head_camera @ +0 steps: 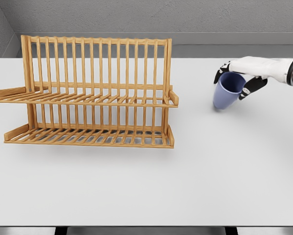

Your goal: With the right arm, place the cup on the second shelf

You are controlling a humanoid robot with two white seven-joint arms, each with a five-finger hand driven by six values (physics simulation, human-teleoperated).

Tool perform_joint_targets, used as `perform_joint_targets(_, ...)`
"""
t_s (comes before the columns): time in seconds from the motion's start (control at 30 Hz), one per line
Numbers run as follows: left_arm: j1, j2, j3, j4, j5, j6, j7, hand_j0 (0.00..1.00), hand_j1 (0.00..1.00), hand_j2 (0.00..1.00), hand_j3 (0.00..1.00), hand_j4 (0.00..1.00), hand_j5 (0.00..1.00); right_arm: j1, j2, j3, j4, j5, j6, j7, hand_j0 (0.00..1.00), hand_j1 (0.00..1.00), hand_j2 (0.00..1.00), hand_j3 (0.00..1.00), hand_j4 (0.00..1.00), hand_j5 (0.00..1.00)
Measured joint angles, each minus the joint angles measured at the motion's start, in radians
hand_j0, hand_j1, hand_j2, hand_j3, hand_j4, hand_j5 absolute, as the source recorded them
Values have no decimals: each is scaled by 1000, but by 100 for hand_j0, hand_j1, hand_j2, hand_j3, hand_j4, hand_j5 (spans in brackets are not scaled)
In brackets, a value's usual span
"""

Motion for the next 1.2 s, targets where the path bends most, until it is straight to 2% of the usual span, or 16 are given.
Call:
perform_joint_targets(0.13,2,0,0,0,0,0,0,100,100,100,100,100,100,-14,0,-1,-1,0,0,0,61,61,61,61,61,61)
perform_joint_targets(0.57,0,0,0,0,0,0,0,100,100,100,100,100,100,-38,-22,-7,-73,2,1,0,61,61,61,61,61,61)
perform_joint_targets(1.2,2,0,0,0,0,0,0,100,100,100,100,100,100,-32,-64,-112,-192,2,2,0,62,62,62,62,62,62)
